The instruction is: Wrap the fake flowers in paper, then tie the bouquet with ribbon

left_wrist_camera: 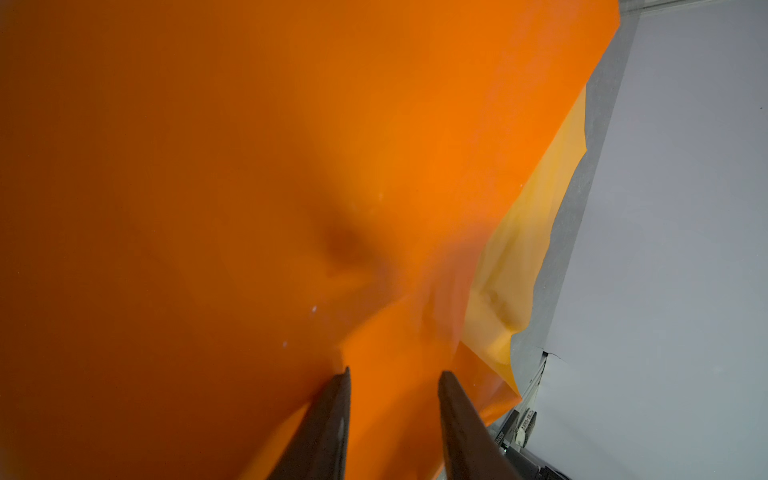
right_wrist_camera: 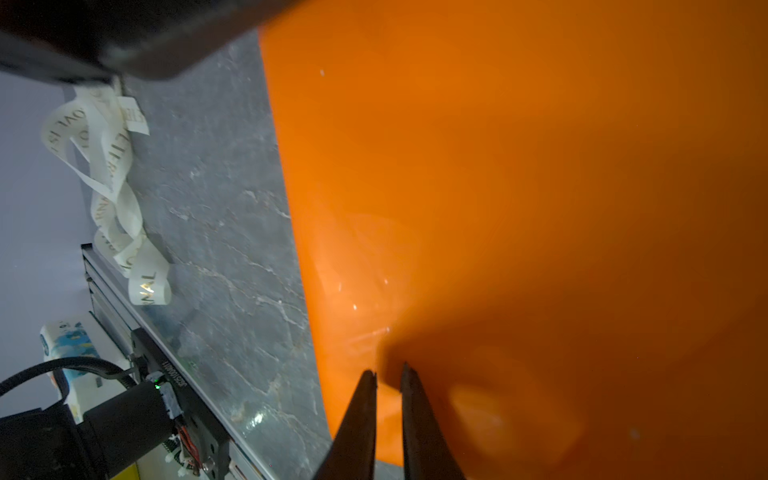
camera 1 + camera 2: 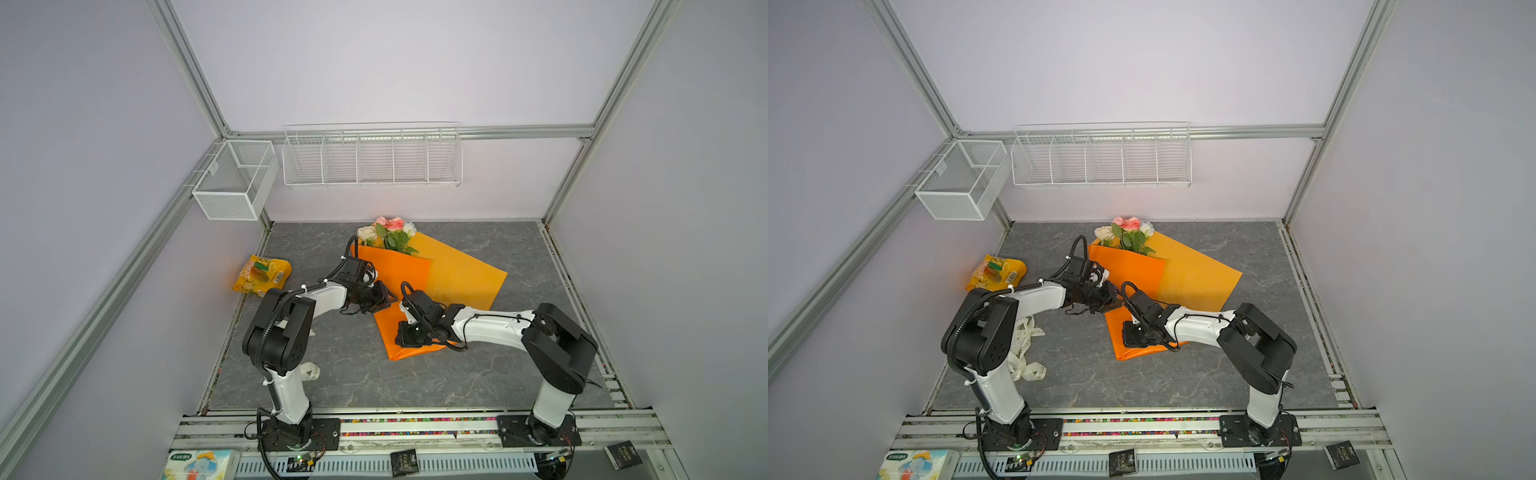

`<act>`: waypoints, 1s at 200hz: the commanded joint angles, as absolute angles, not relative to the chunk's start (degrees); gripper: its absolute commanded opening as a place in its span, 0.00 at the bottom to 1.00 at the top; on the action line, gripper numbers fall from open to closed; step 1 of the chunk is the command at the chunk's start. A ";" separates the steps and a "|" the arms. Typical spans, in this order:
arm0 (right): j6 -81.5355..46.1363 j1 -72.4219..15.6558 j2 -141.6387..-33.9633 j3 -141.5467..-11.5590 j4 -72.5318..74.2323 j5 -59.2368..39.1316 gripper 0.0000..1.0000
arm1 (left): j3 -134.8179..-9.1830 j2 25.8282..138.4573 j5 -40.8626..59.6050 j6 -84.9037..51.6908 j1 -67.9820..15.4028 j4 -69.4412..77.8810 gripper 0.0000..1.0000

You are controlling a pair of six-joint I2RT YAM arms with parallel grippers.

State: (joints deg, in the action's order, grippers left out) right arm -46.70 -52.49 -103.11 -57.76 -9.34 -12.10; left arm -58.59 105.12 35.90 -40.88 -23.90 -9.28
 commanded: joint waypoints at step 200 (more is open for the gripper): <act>-49.81 -52.55 -107.65 -53.28 -12.30 -11.24 0.07 | -64.90 116.28 38.94 -38.56 -10.85 -4.57 0.26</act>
State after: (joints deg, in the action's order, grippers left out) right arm -49.30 -52.31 -103.72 -55.09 -7.51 -12.91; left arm -61.95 112.84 38.65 -38.79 -12.91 -6.24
